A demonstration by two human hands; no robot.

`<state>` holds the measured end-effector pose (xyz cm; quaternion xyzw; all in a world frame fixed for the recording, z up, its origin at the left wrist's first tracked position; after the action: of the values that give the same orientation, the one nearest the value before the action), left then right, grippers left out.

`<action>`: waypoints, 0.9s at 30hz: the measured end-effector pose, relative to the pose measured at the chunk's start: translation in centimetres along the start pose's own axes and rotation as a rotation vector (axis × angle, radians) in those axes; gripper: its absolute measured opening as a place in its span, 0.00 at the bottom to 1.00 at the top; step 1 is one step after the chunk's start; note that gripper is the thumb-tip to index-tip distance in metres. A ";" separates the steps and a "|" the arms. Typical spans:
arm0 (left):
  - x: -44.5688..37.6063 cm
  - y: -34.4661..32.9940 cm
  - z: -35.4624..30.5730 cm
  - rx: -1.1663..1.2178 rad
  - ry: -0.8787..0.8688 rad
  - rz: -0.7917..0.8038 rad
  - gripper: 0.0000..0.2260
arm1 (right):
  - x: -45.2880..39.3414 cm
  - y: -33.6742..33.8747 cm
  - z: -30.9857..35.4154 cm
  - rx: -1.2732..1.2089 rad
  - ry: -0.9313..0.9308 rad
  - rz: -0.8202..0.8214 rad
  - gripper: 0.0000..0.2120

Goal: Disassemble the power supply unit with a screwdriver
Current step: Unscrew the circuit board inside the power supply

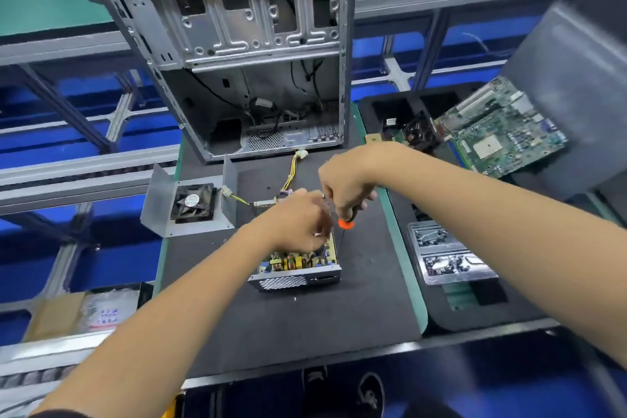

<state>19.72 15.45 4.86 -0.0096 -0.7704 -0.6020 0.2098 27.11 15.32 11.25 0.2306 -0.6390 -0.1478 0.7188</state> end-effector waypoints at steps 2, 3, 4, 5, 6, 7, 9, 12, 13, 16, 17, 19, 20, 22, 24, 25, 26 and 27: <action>0.0 -1.2 -0.2 -0.069 -0.062 0.003 0.08 | -0.6 -0.1 0.4 0.005 0.005 0.008 0.05; 0.0 -1.8 -0.3 -0.089 -0.083 0.013 0.09 | -0.9 0.0 0.5 0.009 0.005 0.010 0.05; 0.0 -2.4 -0.4 -0.116 -0.105 0.028 0.10 | -1.0 0.0 0.7 0.014 0.001 0.013 0.05; 0.1 -2.8 -0.4 -0.139 -0.123 0.046 0.12 | -1.1 0.1 0.7 0.016 -0.003 0.015 0.05; 0.0 -3.1 -0.4 -0.142 -0.132 0.067 0.13 | -1.3 0.3 0.8 0.014 -0.008 0.018 0.05; 0.0 -3.2 -0.3 -0.129 -0.132 0.086 0.13 | -1.4 0.3 0.8 0.009 -0.010 0.021 0.05; -0.2 -3.2 0.0 -0.097 -0.122 0.094 0.13 | -1.6 0.4 0.9 0.001 -0.015 0.025 0.06; -0.5 -2.9 0.2 -0.039 -0.087 0.071 0.12 | -1.6 0.4 1.1 -0.006 -0.025 0.033 0.05; -0.6 -2.8 0.3 -0.019 -0.074 0.063 0.11 | -1.5 0.4 1.2 -0.005 -0.027 0.032 0.05; -0.6 -2.7 0.3 -0.020 -0.051 0.060 0.10 | -1.3 0.3 1.4 -0.001 -0.028 0.026 0.05; -0.7 -2.7 0.3 -0.030 -0.042 0.062 0.10 | -1.2 0.3 1.4 0.000 -0.030 0.025 0.05; -0.6 -2.8 0.3 -0.042 -0.024 0.042 0.12 | -1.1 0.3 1.5 -0.002 -0.033 0.023 0.05; -0.6 -2.8 0.2 -0.044 -0.022 0.025 0.12 | -1.0 0.3 1.5 -0.002 -0.035 0.019 0.05; -0.7 -2.8 0.2 -0.035 -0.024 0.003 0.12 | -0.9 0.4 1.6 -0.003 -0.035 0.015 0.06; -0.7 -2.8 0.1 -0.004 -0.029 -0.026 0.11 | -0.8 0.4 1.7 -0.006 -0.032 0.016 0.06; -0.6 -2.8 0.2 0.018 -0.032 -0.046 0.10 | -0.8 0.4 1.8 -0.004 -0.033 0.014 0.05; -0.5 -2.8 0.2 0.040 -0.035 -0.062 0.10 | -0.8 0.3 1.9 0.002 -0.036 0.011 0.05; -0.4 -2.8 0.2 0.061 -0.038 -0.073 0.09 | -0.8 0.3 2.0 0.008 -0.037 0.008 0.05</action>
<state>19.30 15.00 2.10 0.0135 -0.7920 -0.5853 0.1732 25.04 15.66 10.89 0.2282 -0.6536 -0.1468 0.7065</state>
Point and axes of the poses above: each hand's wrist, its own x-axis away from the middle knuckle, its own y-axis out of the back of the hand, z = x × y, the point moved 6 cm from there along -x, towards the middle knuckle, and after that the axes turned 14 degrees about z, right-handed, at the moved point
